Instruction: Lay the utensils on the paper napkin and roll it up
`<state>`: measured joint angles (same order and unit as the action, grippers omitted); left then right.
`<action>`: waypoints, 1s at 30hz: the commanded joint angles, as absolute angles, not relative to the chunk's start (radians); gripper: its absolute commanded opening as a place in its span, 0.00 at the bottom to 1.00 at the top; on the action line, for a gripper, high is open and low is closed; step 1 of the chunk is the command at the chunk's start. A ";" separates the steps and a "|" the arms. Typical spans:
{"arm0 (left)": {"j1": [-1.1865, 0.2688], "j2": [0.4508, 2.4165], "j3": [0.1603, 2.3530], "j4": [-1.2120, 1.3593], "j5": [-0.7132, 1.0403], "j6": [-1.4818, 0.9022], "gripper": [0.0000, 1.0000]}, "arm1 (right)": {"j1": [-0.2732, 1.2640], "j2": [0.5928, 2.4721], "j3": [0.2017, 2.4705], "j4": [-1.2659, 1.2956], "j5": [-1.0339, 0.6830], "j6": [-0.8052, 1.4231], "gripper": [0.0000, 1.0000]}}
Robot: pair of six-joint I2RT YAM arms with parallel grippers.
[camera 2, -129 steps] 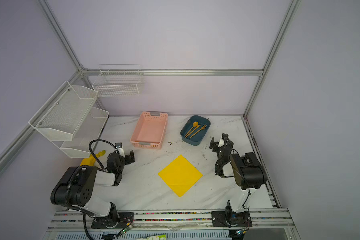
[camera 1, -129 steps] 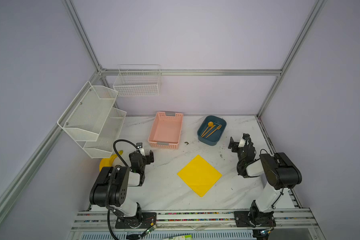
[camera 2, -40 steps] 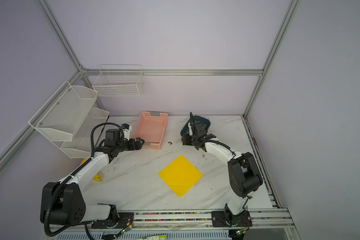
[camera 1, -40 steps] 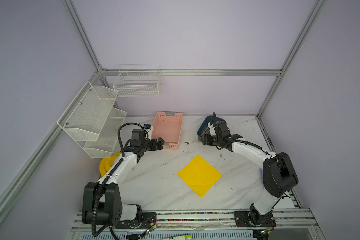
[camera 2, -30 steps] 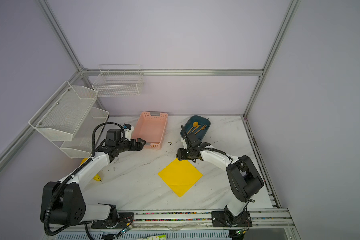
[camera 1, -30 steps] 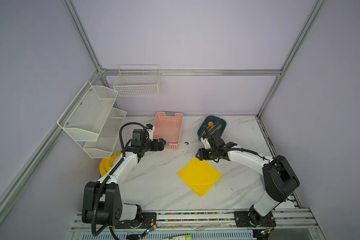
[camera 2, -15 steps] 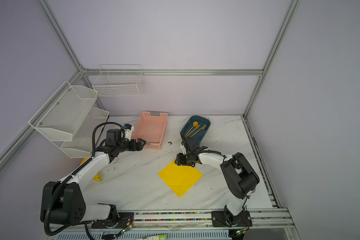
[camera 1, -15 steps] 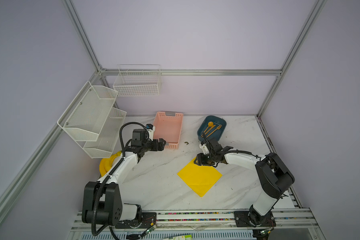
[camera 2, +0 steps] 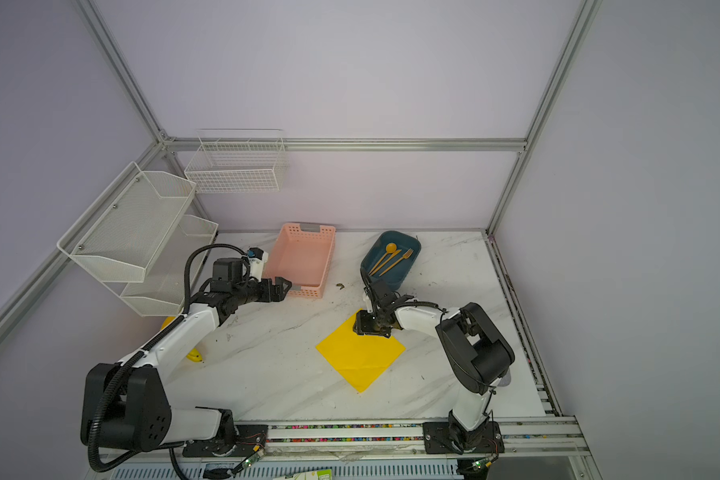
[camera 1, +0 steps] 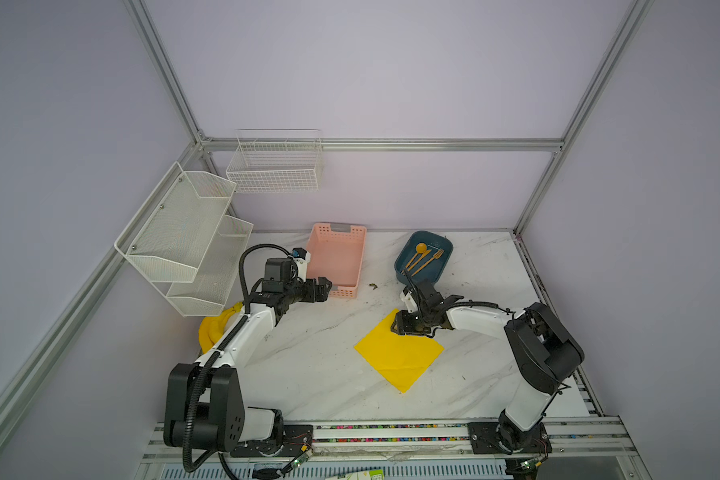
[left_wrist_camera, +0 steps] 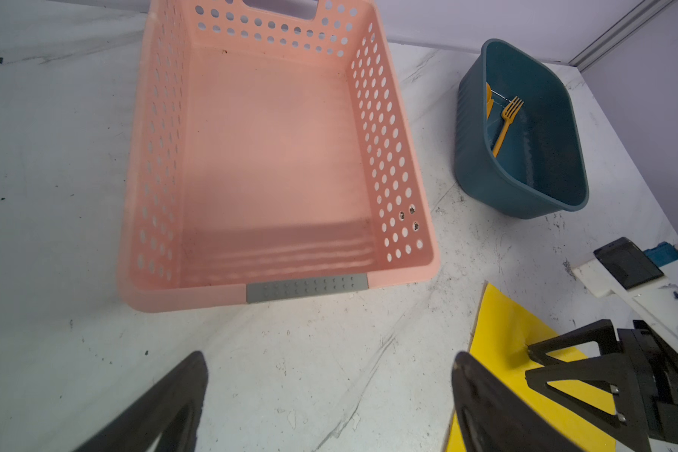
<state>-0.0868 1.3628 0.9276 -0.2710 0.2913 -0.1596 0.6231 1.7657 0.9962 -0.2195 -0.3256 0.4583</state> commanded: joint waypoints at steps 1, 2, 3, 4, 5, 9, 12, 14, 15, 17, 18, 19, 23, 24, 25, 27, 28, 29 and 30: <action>-0.091 1.325 0.979 -0.250 0.285 -0.134 0.96 | 0.629 1.803 1.019 -0.263 -0.264 0.445 0.51; -0.091 1.327 0.979 -0.251 0.280 -0.132 0.96 | 0.629 1.807 1.024 -0.269 -0.255 0.443 0.52; -0.091 1.328 0.981 -0.253 0.279 -0.130 0.96 | 0.629 1.808 1.027 -0.278 -0.246 0.442 0.51; -0.091 1.328 0.983 -0.255 0.278 -0.129 0.96 | 0.629 1.809 1.032 -0.286 -0.235 0.441 0.51; -0.091 1.329 0.983 -0.255 0.278 -0.127 0.96 | 0.628 1.808 1.033 -0.291 -0.228 0.438 0.51; -0.091 1.330 0.983 -0.254 0.275 -0.127 0.96 | 0.627 1.800 1.038 -0.306 -0.208 0.436 0.51; -0.091 1.336 0.985 -0.255 0.274 -0.127 0.96 | 0.626 1.789 1.038 -0.324 -0.190 0.431 0.51; -0.091 1.337 0.985 -0.256 0.275 -0.126 0.96 | 0.626 1.779 1.036 -0.336 -0.181 0.429 0.51; -0.091 1.336 0.985 -0.256 0.274 -0.126 0.96 | 0.625 1.777 1.033 -0.335 -0.180 0.427 0.51; -0.091 1.336 0.986 -0.256 0.273 -0.126 0.96 | 0.624 1.776 1.032 -0.336 -0.177 0.426 0.51; -0.091 1.337 0.986 -0.255 0.274 -0.126 0.96 | 0.624 1.778 1.033 -0.340 -0.175 0.427 0.51; -0.091 1.338 0.986 -0.257 0.273 -0.124 0.96 | 0.623 1.778 1.033 -0.345 -0.168 0.426 0.51; -0.091 1.337 0.986 -0.257 0.272 -0.124 0.96 | 0.621 1.765 1.033 -0.358 -0.135 0.426 0.51; -0.091 1.337 0.986 -0.258 0.272 -0.124 0.96 | 0.620 1.761 1.035 -0.361 -0.132 0.426 0.51; -0.091 1.337 0.986 -0.257 0.269 -0.124 0.96 | 0.620 1.758 1.037 -0.362 -0.131 0.427 0.51; -0.090 1.338 0.986 -0.257 0.270 -0.124 0.96 | 0.620 1.754 1.038 -0.360 -0.130 0.428 0.51; -0.091 1.338 0.987 -0.259 0.271 -0.124 0.96 | 0.620 1.752 1.041 -0.353 -0.133 0.423 0.51; -0.091 1.338 0.986 -0.260 0.271 -0.124 0.96 | 0.620 1.750 1.044 -0.346 -0.140 0.416 0.51; -0.091 1.338 0.986 -0.260 0.271 -0.123 0.96 | 0.620 1.749 1.049 -0.343 -0.147 0.414 0.51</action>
